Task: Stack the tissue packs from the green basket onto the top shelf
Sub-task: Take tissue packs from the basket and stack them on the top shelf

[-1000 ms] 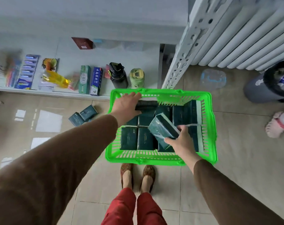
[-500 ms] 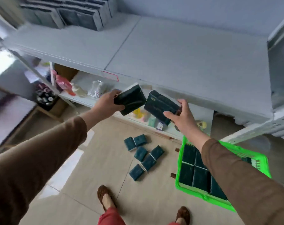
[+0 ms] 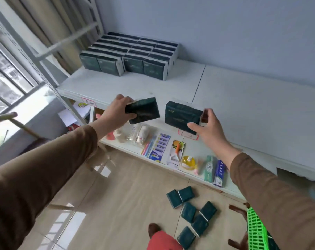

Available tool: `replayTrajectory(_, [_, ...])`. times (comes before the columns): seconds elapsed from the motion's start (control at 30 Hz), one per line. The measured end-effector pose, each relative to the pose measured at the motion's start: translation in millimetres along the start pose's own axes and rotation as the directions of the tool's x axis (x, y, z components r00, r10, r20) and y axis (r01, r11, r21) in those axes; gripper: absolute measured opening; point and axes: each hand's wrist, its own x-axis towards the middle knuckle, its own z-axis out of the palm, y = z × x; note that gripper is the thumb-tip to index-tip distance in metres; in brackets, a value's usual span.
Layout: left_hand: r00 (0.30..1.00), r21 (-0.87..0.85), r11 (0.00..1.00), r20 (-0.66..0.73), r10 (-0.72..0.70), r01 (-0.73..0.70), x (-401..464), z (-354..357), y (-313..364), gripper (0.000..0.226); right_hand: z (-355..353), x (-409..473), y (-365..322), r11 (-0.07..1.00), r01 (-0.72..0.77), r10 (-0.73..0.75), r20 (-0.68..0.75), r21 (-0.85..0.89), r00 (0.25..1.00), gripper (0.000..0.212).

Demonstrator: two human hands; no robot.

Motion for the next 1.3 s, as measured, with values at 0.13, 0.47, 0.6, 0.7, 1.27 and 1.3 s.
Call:
replayTrajectory(0.13, [0.999, 0.112, 0.993, -0.017, 0.047, -0.045, 72.1, -18.7, -34.2, 0.043, 41.9, 65.8, -12.9, 0.999, 0.025, -0.024, -0.016, 0.038, 1.000, 0.040])
replayTrajectory(0.47, [0.987, 0.325, 0.933, 0.009, 0.159, -0.153, 252.6, -35.6, -92.8, 0.039, 119.8, 237.2, -28.4, 0.999, 0.002, -0.003, 0.026, 0.048, 1.000, 0.044])
replayTrajectory(0.6, [0.986, 0.395, 0.905, 0.003, 0.168, -0.155, 291.8, -33.2, -113.1, 0.045, 144.7, 268.7, -29.0, 1.000, -0.011, 0.010, 0.018, 0.025, 1.000, 0.045])
replayTrajectory(0.7, [0.985, 0.432, 0.890, -0.012, 0.171, -0.149, 309.0, -27.9, -123.6, 0.054, 163.5, 279.5, -29.0, 0.999, -0.028, 0.030, -0.041, 0.034, 0.999, 0.046])
replayTrajectory(1.27, [0.954, 0.466, 0.866, -0.132, 0.269, -0.179, 277.1, -17.5, -135.2, 0.072, 185.7, 263.2, -33.6, 0.987, -0.155, 0.144, -0.209, -0.033, 0.967, 0.059])
replayTrajectory(1.3, [0.952, 0.459, 0.869, -0.136, 0.276, -0.186, 264.9, -16.7, -134.1, 0.071, 181.5, 253.6, -31.4, 0.986, -0.155, 0.141, -0.212, -0.054, 0.967, 0.058])
